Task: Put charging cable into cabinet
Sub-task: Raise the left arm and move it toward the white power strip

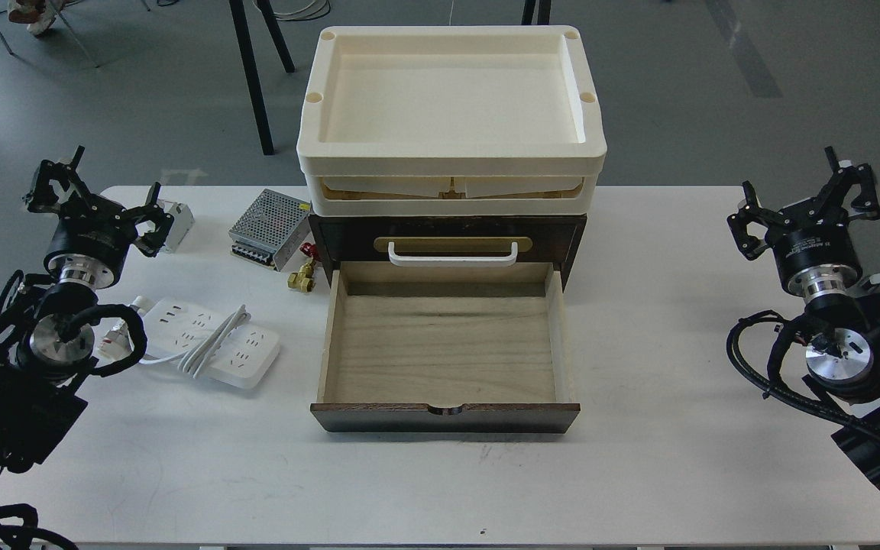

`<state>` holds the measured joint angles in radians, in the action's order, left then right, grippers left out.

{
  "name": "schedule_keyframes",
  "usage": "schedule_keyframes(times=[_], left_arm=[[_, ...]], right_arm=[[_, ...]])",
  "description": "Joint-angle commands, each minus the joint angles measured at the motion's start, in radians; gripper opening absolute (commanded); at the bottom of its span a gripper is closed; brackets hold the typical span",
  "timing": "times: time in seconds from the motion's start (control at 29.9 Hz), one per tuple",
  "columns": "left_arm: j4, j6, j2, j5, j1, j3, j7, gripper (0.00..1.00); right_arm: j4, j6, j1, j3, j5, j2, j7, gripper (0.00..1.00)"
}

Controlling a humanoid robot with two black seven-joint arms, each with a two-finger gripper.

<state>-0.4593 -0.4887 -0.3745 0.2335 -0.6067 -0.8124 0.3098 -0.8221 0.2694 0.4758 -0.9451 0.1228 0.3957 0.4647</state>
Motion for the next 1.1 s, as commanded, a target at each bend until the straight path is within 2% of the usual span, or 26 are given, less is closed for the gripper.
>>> schedule_keyframes(times=[0.0,0.17,0.27,0.37,0.54,0.87,0.94,1.07], left_arm=[[-0.007,0.000,0.000,0.000,0.008,0.001,0.000,1.00],[-0.007,0.000,-0.033,0.000,0.002,0.001,-0.009,1.00],[-0.028,0.000,-0.119,-0.005,-0.005,0.004,-0.015,1.00],[-0.102,0.000,-0.223,-0.063,-0.043,0.025,-0.009,1.00],[-0.255,0.000,-0.372,-0.406,-0.178,0.073,-0.002,0.99],[-0.794,0.000,-0.616,-1.179,-0.177,0.078,-0.006,0.97],[-0.852,0.000,-0.629,-1.337,-0.173,0.087,-0.008,0.97],[-0.869,0.000,-0.618,-1.667,-0.174,0.137,-0.006,0.96]], right_arm=[[0.000,-0.001,0.000,-0.003,0.000,0.000,0.000,1.00],[0.000,-0.001,0.000,-0.003,0.000,0.002,0.000,1.00],[0.000,-0.001,-0.002,0.000,0.000,0.000,0.000,1.00],[0.000,0.001,-0.002,-0.001,0.000,0.000,0.000,1.00],[0.000,0.001,-0.002,0.000,0.000,0.000,0.000,1.00],[0.000,0.001,0.000,-0.001,0.000,0.002,0.000,1.00],[0.000,0.001,0.000,-0.001,0.000,0.000,0.002,1.00],[0.000,0.001,0.000,-0.003,0.000,0.000,0.002,1.00]])
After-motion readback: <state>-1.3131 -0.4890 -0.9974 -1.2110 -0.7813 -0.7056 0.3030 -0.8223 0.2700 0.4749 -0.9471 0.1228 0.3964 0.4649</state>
